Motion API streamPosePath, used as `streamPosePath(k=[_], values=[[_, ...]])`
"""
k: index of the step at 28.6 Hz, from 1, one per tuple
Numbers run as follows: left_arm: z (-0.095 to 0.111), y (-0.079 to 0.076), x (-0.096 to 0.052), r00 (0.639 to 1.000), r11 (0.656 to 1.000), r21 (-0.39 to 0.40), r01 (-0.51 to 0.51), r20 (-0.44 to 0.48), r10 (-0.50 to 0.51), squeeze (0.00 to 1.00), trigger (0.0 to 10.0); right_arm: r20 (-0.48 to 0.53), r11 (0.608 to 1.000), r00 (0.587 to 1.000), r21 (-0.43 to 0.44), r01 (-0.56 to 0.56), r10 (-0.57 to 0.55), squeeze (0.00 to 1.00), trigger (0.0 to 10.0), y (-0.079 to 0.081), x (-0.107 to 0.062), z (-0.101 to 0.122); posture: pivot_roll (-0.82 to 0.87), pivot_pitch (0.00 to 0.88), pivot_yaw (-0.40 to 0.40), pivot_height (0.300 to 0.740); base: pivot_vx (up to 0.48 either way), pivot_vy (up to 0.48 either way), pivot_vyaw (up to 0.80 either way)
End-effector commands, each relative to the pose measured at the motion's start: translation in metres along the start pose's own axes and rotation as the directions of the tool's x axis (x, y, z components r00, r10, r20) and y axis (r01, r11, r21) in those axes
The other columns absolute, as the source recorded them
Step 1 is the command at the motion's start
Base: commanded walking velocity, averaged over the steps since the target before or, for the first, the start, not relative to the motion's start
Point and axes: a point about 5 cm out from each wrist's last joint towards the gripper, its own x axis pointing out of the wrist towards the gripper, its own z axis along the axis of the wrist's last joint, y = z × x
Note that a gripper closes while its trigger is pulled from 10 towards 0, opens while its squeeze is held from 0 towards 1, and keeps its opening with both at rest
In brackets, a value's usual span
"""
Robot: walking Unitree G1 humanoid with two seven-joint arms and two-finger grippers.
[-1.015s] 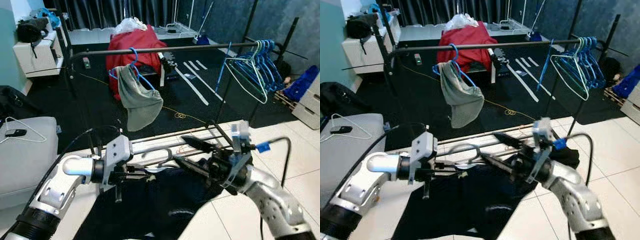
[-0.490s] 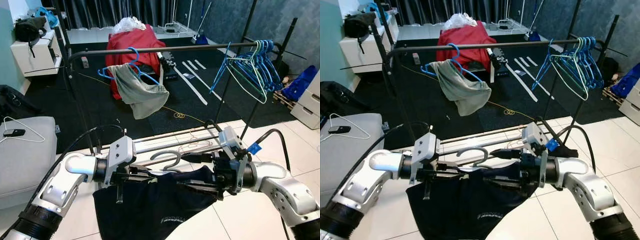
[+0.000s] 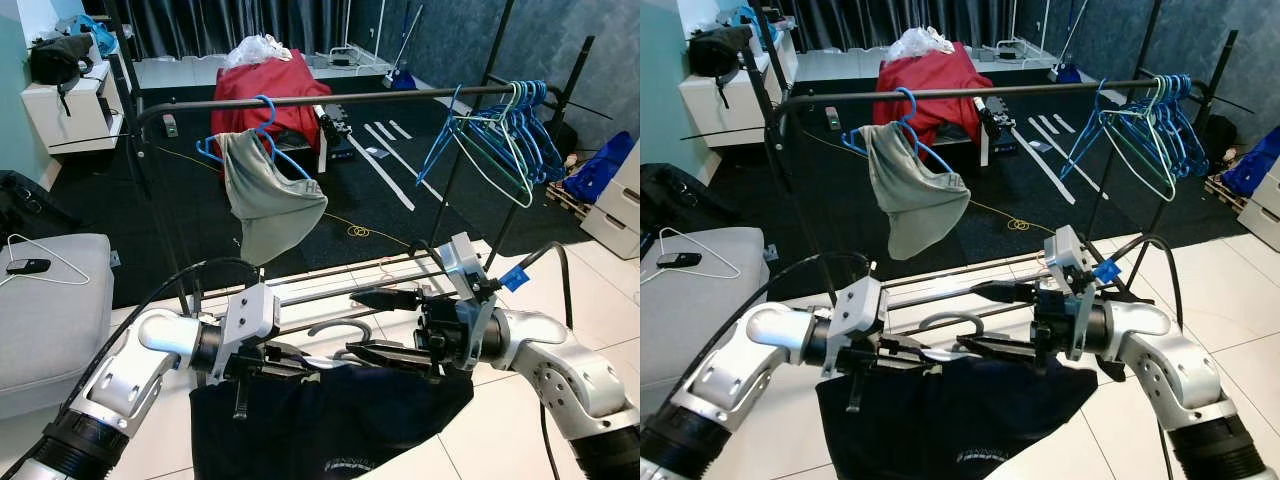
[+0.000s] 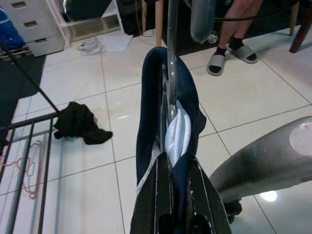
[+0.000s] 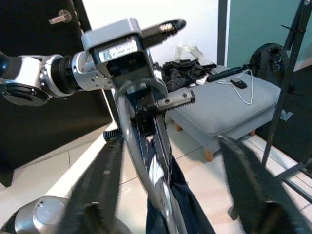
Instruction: Hang hanger
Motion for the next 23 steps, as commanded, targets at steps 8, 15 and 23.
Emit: streamPosePath(k=[8,15,23], values=[[0.000,-0.003,0.000,0.999,1.000,0.004,0.028,-0.014,-0.028,0.00,0.0,-0.057,0.996,0.995,0.034,-0.082,0.084,0.00,0.0,0.009,0.000,-0.007,-0.13,0.054,-0.031,0.740,0.000,0.000,0.00],[0.000,-0.002,0.000,0.999,0.999,0.001,0.034,-0.018,-0.034,0.00,0.0,-0.080,0.997,0.994,0.038,-0.068,0.071,0.00,0.0,0.007,-0.002,-0.009,-0.13,0.061,-0.032,0.740,0.000,0.000,0.00],[-0.003,0.003,-0.001,1.000,1.000,0.002,-0.017,-0.020,0.017,0.72,10.0,-0.050,1.000,0.999,0.028,0.003,-0.001,0.00,0.0,0.002,-0.003,-0.006,-0.12,0.068,-0.042,0.740,0.000,0.000,0.00]])
